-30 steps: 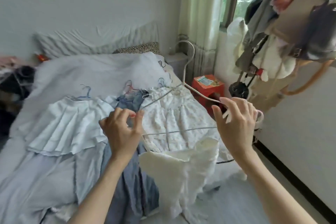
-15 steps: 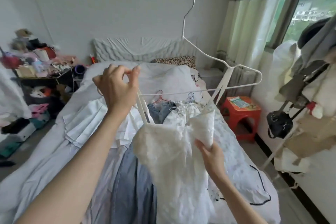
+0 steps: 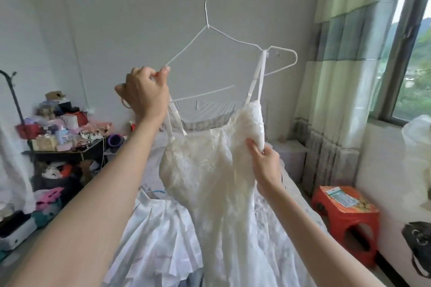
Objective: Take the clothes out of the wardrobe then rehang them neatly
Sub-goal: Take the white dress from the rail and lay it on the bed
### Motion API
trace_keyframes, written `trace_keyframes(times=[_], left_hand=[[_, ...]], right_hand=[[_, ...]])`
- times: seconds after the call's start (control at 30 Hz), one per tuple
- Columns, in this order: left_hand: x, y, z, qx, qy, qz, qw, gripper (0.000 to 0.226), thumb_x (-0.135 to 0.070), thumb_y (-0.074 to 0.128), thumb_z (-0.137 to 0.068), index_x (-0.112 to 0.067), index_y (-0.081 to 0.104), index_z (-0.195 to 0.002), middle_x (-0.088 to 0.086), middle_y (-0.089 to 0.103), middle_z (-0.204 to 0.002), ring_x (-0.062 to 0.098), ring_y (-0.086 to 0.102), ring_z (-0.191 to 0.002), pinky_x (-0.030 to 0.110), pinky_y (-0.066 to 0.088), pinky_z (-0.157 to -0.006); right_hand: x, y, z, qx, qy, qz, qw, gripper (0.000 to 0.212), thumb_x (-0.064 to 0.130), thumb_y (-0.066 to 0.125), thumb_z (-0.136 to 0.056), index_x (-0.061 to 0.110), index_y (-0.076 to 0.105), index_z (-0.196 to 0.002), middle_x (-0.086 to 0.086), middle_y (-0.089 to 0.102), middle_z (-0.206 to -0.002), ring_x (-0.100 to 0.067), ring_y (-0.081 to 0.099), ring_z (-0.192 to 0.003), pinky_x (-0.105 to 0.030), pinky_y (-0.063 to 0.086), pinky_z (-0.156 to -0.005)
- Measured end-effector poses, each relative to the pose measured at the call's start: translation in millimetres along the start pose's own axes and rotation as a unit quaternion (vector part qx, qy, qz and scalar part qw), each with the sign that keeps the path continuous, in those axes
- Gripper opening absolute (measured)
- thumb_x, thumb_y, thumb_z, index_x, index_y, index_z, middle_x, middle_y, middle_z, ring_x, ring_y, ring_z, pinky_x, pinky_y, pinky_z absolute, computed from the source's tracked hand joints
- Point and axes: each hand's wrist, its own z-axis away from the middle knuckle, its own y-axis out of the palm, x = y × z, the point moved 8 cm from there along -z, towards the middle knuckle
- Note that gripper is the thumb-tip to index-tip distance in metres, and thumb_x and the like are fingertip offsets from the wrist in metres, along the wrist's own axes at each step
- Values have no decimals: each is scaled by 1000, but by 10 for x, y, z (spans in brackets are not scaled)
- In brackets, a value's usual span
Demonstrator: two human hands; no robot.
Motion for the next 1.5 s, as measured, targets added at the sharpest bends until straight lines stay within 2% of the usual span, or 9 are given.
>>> trace_keyframes(times=[0.33, 0.53, 0.77, 0.87, 0.97, 1.03, 1.27, 1.4, 1.5], left_hand=[[675, 1480, -581, 32, 24, 23, 999, 36, -43, 56, -87, -10, 66, -80, 10, 65, -90, 28, 55, -91, 33, 19, -79], [1496, 2398, 294, 148, 0, 8, 989, 35, -38, 61, -85, -7, 63, -70, 12, 63, -80, 31, 56, -82, 36, 26, -78], [2373, 3130, 1668, 311, -52, -62, 947, 29, -30, 63, -86, -13, 58, -64, 9, 62, -75, 27, 55, -84, 29, 11, -68], [2715, 3398, 2246, 386, -83, -86, 914, 31, -33, 64, -85, -15, 57, -62, 5, 56, -71, 30, 57, -80, 30, 15, -70], [2961, 3539, 2733, 453, -96, -82, 883, 33, -40, 63, -79, -15, 57, -58, -3, 48, -66, 27, 56, -70, 38, 35, -78], [3081, 3545, 2951, 471, -93, -78, 874, 34, -41, 61, -78, -19, 51, -53, -9, 44, -62, 23, 52, -67, 35, 33, -72], [3603, 3414, 3315, 462, -168, -120, 863, 48, -42, 57, -85, -21, 36, -47, -7, 43, -58, 20, 46, -62, 35, 29, -74], [3612, 3452, 3317, 475, -123, -97, 866, 42, -53, 48, -76, -18, 50, -52, -4, 53, -64, 18, 50, -66, 29, 19, -71], [3582, 3441, 3391, 495, -115, -81, 858, 47, -65, 37, -73, -23, 48, -52, -6, 56, -62, 19, 54, -67, 27, 17, -69]], right_hand=[[-471, 925, -1308, -40, 9, 15, 999, 35, 32, 60, -87, 9, 47, -63, -5, 41, -60, -17, 39, -59, -31, 31, -58], [-1882, 646, -1279, -59, 115, 73, 989, 41, 29, 60, -87, -3, 45, -67, -7, 40, -61, -17, 38, -57, -28, 30, -50], [-3625, 299, -923, -4, 274, 146, 950, 28, 31, 65, -85, 5, 63, -74, -9, 60, -66, -22, 54, -65, -39, 45, -63], [-4059, 193, -868, 51, 317, 187, 928, 20, 28, 61, -89, 10, 65, -97, -9, 67, -90, -21, 60, -81, -33, 44, -76], [-4161, -13, -1096, 15, 243, 319, 916, 39, 27, 56, -92, 7, 52, -125, -12, 59, -122, -26, 55, -111, -34, 41, -91], [-4066, -10, -1337, -13, 150, 380, 913, 43, 25, 57, -91, 6, 48, -129, -15, 53, -124, -30, 49, -116, -38, 37, -93], [-4010, 283, -1868, 20, -102, 605, 789, 49, 53, 48, -80, 19, 61, -113, -11, 54, -95, -26, 43, -88, -41, 40, -76], [-3916, 328, -1984, -5, -140, 577, 805, 48, 53, 48, -80, 12, 53, -104, -13, 55, -100, -27, 42, -93, -41, 30, -82], [-3947, 546, -2060, 128, -119, 531, 829, 46, 47, 42, -88, 14, 58, -116, -10, 61, -105, -29, 54, -97, -41, 40, -84]])
